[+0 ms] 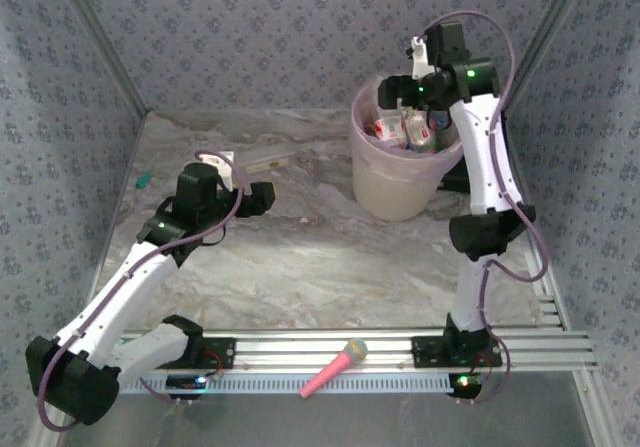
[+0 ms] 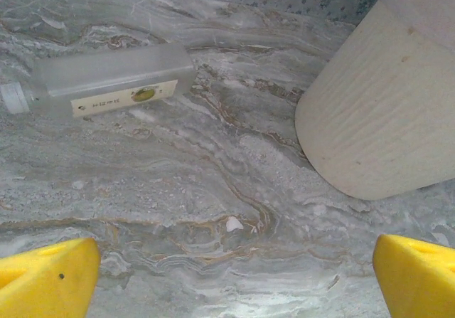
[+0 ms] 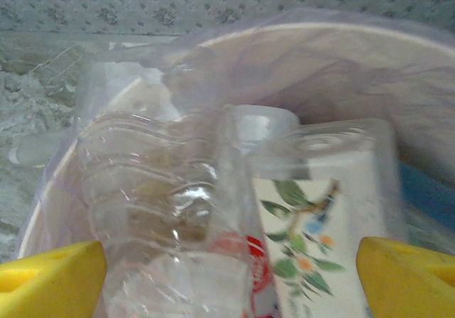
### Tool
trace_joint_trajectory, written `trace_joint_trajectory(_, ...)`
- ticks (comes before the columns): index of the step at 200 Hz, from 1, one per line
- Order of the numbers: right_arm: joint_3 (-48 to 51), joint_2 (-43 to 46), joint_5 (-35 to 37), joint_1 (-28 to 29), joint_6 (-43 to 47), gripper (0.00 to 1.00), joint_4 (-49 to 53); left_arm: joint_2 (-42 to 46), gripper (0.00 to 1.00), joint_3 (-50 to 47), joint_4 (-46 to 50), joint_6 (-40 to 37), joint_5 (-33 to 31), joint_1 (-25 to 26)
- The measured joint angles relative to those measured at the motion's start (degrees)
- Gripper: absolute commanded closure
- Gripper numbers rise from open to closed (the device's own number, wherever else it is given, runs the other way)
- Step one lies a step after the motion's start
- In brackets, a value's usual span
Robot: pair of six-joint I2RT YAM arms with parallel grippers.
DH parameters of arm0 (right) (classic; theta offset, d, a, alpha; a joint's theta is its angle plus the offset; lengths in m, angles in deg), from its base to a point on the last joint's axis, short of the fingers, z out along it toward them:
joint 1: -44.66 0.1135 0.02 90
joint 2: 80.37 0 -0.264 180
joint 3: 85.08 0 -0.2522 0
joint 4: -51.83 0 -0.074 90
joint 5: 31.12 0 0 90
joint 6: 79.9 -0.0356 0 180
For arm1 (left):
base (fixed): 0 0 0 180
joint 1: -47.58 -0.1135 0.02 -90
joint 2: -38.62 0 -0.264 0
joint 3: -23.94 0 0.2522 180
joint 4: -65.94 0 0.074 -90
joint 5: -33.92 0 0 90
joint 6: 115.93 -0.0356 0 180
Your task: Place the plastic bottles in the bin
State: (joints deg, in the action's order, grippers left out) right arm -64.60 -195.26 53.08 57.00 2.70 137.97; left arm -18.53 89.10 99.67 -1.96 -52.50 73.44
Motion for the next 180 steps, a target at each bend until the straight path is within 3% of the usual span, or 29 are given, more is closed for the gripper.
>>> trace_joint_trajectory(24,1.81,3.08,0.87,0.04,0.59,0.31,-0.92,-0.31,0.02,0.0,-0.02,0.0,0.04,0.0)
trace_joint_trajectory(84,5.62,0.92,-0.17,2.29,1.36,0.46,-5.81,-0.35,0.02,0.0,0.0,-0.42,0.22,-0.39)
trace_joint_trajectory(120,9.55,0.61,-0.61,2.16,1.22,0.45,-8.92,-2.93,0.01,2.29,0.55,-2.71,0.17,-2.05)
trace_joint_trajectory(133,9.55,1.18,-0.57,2.23,1.2,0.4,-9.14,-5.51,0.0,4.39,0.96,-4.44,0.17,-3.17)
trace_joint_trajectory(156,9.55,3.02,-0.61,2.38,1.14,0.3,-9.14,-12.9,0.0,9.38,1.55,-9.05,0.2,-5.81)
trace_joint_trajectory(180,11.52,7.85,-1.79,2.38,1.44,0.27,-9.64,-22.73,0.0,15.87,2.23,-14.56,1.09,-9.68)
